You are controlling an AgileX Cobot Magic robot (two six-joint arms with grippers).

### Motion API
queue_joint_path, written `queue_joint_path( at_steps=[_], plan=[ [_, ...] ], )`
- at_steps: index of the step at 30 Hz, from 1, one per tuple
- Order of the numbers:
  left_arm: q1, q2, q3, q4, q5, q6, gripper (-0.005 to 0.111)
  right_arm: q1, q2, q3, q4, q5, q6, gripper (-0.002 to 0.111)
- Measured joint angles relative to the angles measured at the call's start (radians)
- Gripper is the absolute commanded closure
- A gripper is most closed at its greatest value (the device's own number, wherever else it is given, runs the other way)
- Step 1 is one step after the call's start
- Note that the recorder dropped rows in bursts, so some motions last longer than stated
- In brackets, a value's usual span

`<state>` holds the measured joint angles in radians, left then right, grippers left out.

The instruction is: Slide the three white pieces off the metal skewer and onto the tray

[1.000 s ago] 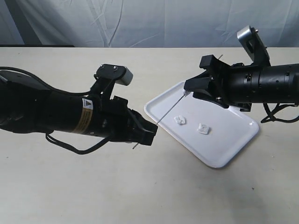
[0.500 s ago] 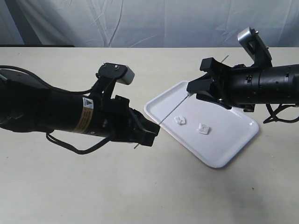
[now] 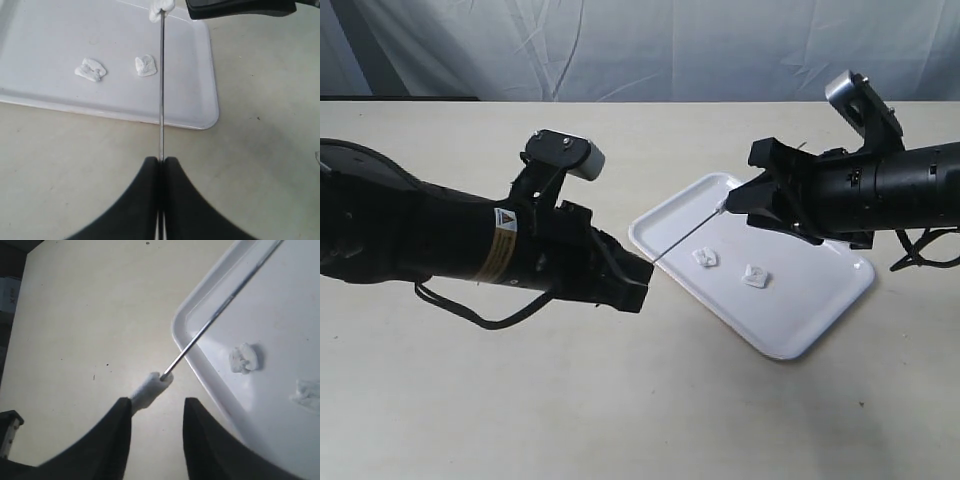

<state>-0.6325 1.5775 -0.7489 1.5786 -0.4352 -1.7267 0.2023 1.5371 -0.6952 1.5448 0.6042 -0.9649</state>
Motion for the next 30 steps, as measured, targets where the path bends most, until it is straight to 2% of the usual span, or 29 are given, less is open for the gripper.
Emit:
queue_joint_path(
  at_steps=[6, 12, 17, 26, 30],
  plan=[
    [0.000, 0.000, 0.000, 0.007, 0.019, 0.028, 0.107, 0.000, 0.000, 0.000, 0.084, 0.043, 0.000, 0.074],
    [-0.051, 0.000, 0.000, 0.007, 0.095, 0.097, 0.107, 0.000, 0.000, 0.000, 0.102, 0.037, 0.000, 0.074],
    [-0.101, 0.000, -0.008, 0.011, 0.193, 0.131, 0.107, 0.000, 0.000, 0.000, 0.106, 0.024, 0.003, 0.074],
    [-0.116, 0.000, -0.011, 0.015, 0.348, 0.139, 0.107, 0.000, 0.000, 0.000, 0.102, 0.004, 0.023, 0.074],
    [-0.153, 0.000, -0.011, 0.052, 0.408, 0.139, 0.107, 0.000, 0.000, 0.000, 0.102, -0.013, 0.029, 0.074]
  ],
)
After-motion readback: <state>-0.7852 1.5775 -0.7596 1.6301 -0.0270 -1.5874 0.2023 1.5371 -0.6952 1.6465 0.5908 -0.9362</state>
